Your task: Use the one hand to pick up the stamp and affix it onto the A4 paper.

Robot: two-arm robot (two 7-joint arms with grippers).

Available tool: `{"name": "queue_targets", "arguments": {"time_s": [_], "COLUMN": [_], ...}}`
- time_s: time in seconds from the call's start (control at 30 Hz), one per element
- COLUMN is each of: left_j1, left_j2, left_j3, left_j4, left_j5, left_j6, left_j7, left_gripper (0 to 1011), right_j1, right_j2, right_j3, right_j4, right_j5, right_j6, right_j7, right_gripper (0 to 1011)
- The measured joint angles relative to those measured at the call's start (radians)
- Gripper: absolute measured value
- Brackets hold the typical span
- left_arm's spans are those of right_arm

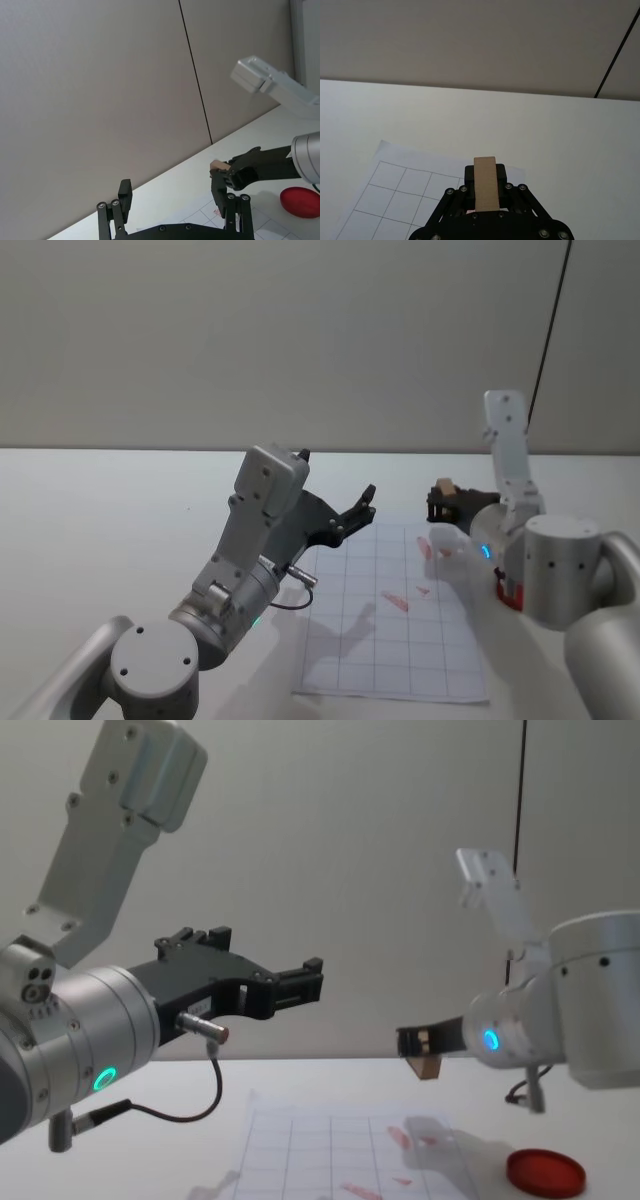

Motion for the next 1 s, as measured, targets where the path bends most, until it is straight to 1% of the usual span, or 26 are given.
{"name": "queue_targets", "arguments": {"time_s": [0.03, 0.1, 0.13, 0.27, 0.5, 0.77, 1.0], "left_j1": [0.000, 0.000, 0.000, 0.000, 0.000, 0.000, 0.000], "left_j2": [0.000, 0.000, 0.000, 0.000, 0.000, 0.000, 0.000], "left_j3": [0.000, 0.000, 0.000, 0.000, 0.000, 0.000, 0.000], "left_j4": [0.000, 0.000, 0.000, 0.000, 0.000, 0.000, 0.000], "left_j5": [0.000, 0.000, 0.000, 0.000, 0.000, 0.000, 0.000], "left_j6": [0.000, 0.000, 0.000, 0.000, 0.000, 0.000, 0.000], "left_j7": [0.000, 0.000, 0.000, 0.000, 0.000, 0.000, 0.000], "left_gripper": [1002, 1002, 1002, 1002, 1002, 1002, 1002], "right_j1": [-0.008, -0.016, -0.027, -0.054, -0.115, -0.170, -0.210], "right_j2": [0.004, 0.009, 0.015, 0.031, 0.065, 0.094, 0.115], "right_j3": [0.004, 0.007, 0.012, 0.020, 0.035, 0.044, 0.051], "right_j4": [-0.022, -0.043, -0.067, -0.118, -0.212, -0.287, -0.338], "right_j5": [0.003, 0.005, 0.007, 0.007, -0.004, -0.021, -0.036], "right_j6": [0.005, 0.008, 0.013, 0.027, 0.065, 0.099, 0.119], "right_j7": [0.004, 0.008, 0.014, 0.027, 0.052, 0.076, 0.094], "right_gripper": [220, 220, 220, 220, 220, 220, 220]}}
